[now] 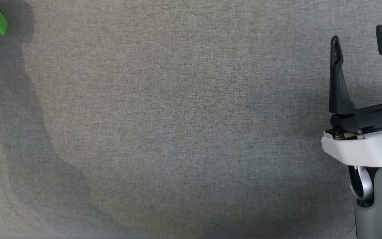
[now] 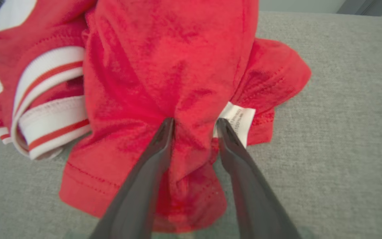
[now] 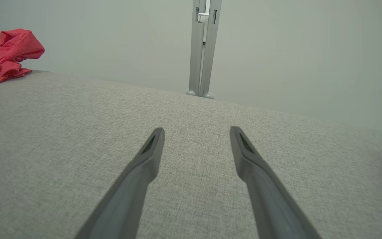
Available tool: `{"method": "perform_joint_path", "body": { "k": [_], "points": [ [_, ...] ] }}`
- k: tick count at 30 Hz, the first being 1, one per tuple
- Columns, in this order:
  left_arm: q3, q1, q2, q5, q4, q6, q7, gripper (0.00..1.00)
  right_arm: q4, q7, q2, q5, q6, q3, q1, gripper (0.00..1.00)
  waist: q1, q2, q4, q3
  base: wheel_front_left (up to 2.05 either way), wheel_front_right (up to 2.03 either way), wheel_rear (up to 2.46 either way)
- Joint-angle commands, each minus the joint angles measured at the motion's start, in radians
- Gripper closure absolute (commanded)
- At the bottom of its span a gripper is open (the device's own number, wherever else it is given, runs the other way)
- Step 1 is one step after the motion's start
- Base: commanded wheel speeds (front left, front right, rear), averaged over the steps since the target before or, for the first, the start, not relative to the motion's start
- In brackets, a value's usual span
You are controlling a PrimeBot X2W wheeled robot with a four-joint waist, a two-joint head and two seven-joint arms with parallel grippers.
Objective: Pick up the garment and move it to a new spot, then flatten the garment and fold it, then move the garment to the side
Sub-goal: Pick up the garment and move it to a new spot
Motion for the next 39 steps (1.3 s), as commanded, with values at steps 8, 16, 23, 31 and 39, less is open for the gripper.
{"method": "perform_joint_path", "body": {
  "k": [8, 16, 23, 31, 39],
  "points": [
    [-0.033, -0.017, 0.051, -0.015, 0.029, -0.001, -0.067, 1.0, 0.058, -0.042, 0.011, 0.015, -0.002, -0.002, -0.017, 0.0, -0.0001, 0.0, -0.015, -0.066, 0.0, 0.0, 0.0],
    [-0.114, -0.052, 0.087, -0.003, -0.04, -0.001, -0.136, 1.0, 0.176, -0.106, 0.016, 0.055, -0.002, -0.021, -0.017, 0.0, -0.0001, 0.0, -0.046, -0.225, 0.0, 0.0, 0.0],
    [-0.246, -0.082, 0.088, -0.025, -0.19, -0.001, -0.11, 1.0, 0.289, -0.15, 0.016, 0.129, -0.002, -0.049, 0.015, 0.0, -0.0001, 0.0, -0.088, -0.385, 0.0, 0.0, 0.0],
    [-0.422, -0.094, 0.056, -0.096, -0.41, -0.001, -0.062, 1.0, 0.384, -0.174, 0.016, 0.192, -0.002, -0.091, 0.056, 0.0, -0.0001, 0.0, -0.163, -0.532, 0.0, 0.0, 0.0],
    [-0.564, -0.112, -0.007, -0.157, -0.621, -0.001, -0.056, 1.0, 0.406, -0.175, 0.016, 0.231, -0.002, -0.131, 0.082, 0.0, -0.0001, 0.0, -0.25, -0.59, 0.0, 0.0, 0.0]
  ]
}}
